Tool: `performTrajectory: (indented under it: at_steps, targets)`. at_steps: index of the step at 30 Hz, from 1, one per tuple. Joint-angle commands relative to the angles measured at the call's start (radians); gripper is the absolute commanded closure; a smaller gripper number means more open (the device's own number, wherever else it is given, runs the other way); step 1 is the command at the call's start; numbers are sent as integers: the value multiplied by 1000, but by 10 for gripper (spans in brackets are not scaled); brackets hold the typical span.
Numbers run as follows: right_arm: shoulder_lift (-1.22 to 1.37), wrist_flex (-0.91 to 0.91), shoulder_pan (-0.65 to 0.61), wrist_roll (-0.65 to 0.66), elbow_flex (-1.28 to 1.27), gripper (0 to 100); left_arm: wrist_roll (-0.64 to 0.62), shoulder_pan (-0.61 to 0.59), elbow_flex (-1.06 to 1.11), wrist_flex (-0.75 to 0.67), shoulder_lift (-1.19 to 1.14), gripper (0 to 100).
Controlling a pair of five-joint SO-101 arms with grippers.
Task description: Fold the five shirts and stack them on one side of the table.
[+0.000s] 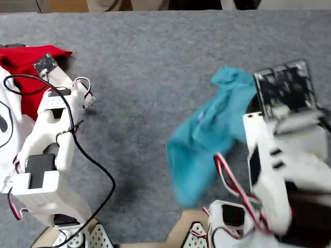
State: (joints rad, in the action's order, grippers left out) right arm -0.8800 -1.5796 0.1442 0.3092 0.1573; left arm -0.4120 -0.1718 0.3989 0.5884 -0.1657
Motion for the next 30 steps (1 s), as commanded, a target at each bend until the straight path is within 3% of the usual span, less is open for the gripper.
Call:
performTrajectory:
  at_steps: [1, 21, 30]
  targets:
    - [-4, 23, 19, 5, 176, 991, 6, 8, -51, -14, 7, 981]
    - [295, 298, 21, 5, 731, 994, 6, 46, -81, 49, 2, 981]
    - [344, 173, 21, 6, 746, 994, 6, 78, -81, 52, 12, 981]
